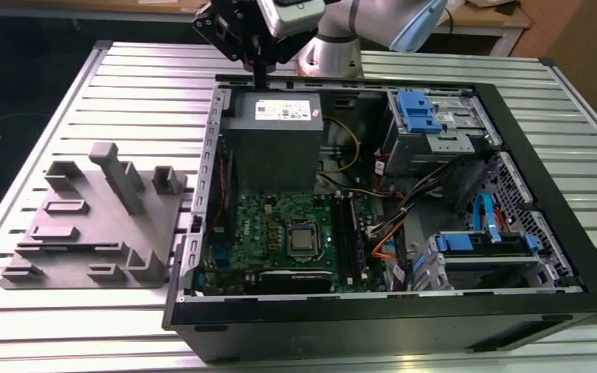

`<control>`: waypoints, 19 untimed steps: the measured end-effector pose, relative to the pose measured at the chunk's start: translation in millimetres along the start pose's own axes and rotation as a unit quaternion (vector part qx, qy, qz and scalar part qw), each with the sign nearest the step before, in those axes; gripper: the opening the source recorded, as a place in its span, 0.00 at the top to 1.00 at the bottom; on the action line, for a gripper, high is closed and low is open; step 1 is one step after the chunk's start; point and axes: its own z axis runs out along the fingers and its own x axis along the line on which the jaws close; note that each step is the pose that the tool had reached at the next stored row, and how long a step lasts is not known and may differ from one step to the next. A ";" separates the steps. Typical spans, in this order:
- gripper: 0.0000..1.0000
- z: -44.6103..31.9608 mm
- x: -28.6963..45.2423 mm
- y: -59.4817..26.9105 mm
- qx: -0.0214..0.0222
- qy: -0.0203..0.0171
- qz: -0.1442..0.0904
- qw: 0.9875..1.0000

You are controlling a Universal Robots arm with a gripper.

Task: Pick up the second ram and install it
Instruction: 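Reach for the second ram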

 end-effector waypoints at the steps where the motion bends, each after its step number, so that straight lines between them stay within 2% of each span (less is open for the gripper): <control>1: 0.93 0.0 1.0 -0.1 0.000 0.000 0.000 1.000; 19: 0.93 0.5 19.4 -1.5 0.000 0.000 0.000 1.000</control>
